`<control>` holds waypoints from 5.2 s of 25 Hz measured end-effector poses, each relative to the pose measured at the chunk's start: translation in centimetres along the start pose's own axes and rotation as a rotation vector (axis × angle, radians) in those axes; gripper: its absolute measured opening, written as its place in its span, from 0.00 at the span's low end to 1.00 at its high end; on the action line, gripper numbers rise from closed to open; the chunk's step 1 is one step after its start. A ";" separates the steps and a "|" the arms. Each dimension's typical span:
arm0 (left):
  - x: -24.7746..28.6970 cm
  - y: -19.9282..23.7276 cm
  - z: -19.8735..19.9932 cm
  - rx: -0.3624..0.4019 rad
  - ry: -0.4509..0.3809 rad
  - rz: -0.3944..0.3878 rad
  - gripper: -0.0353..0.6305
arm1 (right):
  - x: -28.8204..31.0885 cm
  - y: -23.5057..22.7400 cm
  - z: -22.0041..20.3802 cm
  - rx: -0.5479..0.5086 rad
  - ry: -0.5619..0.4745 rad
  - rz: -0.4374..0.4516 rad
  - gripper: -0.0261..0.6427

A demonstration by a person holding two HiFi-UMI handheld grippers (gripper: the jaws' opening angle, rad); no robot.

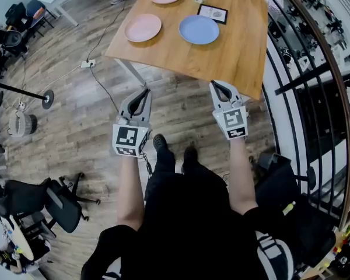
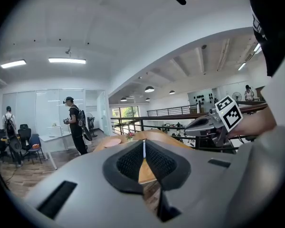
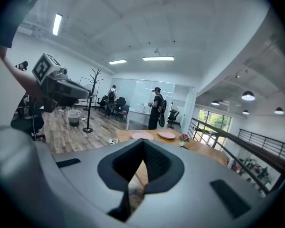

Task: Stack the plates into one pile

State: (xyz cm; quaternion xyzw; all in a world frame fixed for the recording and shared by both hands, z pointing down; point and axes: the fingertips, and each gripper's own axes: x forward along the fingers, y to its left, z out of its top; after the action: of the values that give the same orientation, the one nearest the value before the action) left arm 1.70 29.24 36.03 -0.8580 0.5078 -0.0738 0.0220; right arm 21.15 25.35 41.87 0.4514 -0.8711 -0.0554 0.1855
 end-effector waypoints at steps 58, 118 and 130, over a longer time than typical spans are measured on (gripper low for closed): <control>1.0 -0.3 -0.9 -0.113 -0.039 -0.052 0.43 | 0.4 0.3 -1.4 -0.051 0.040 -0.040 0.44; 10.7 13.7 -3.0 -0.136 -0.044 -0.337 0.43 | 11.6 0.8 -0.4 0.032 0.210 -0.335 0.44; 13.2 13.4 -3.5 -0.126 -0.025 -0.351 0.43 | 12.4 -1.0 -1.9 0.056 0.220 -0.347 0.44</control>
State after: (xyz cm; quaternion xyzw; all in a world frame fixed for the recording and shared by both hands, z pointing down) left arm -4.23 11.34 39.35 -0.9340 0.3535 -0.0340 -0.0388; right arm 16.14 14.85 46.70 0.6029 -0.7560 -0.0125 0.2547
